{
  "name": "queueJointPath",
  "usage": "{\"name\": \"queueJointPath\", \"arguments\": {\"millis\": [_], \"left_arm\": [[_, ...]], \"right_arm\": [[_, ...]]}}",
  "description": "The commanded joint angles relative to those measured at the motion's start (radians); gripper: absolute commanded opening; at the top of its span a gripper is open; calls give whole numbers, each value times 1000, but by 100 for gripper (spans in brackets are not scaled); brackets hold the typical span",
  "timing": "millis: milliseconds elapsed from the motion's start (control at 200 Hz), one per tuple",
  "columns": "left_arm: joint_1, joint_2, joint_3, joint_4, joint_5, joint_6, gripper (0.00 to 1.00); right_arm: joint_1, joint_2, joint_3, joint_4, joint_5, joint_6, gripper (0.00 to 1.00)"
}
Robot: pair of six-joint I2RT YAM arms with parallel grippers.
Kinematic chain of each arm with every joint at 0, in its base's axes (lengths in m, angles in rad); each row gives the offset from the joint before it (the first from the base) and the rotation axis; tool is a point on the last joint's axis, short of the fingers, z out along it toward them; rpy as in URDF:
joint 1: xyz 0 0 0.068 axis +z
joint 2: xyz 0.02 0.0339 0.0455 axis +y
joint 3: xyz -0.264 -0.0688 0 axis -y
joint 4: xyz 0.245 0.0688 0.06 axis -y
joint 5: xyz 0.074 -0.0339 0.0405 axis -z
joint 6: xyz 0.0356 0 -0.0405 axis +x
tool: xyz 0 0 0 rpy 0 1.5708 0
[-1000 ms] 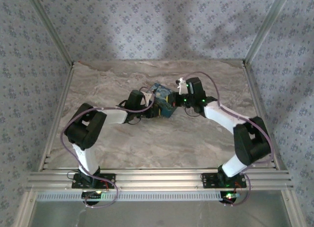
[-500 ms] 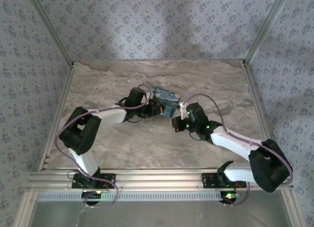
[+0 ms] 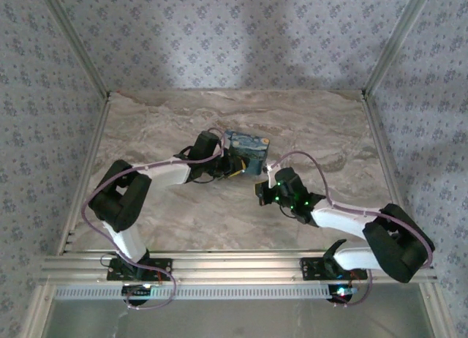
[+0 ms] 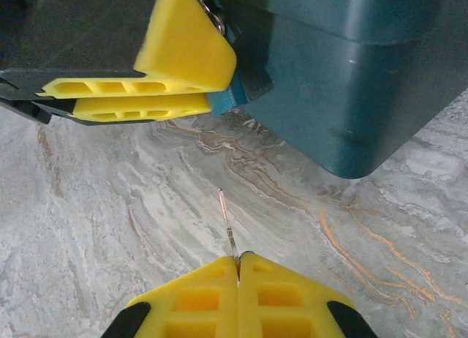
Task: Unlock a padlock with a key
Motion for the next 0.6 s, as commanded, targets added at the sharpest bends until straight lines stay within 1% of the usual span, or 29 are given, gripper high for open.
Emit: {"name": "queueJointPath", "arguments": {"millis": [0,385,595], "left_arm": [[-13,-48,14,49,25,-38,21],[-20,-39,0,74,13,-67,21],[-20,-32,2,77,14,-70,21]], "right_arm": [[14,23,-11,84,51,32,0],[24,125,32,119,85,134,0],[24,153,61,137,90,134,0]]}}
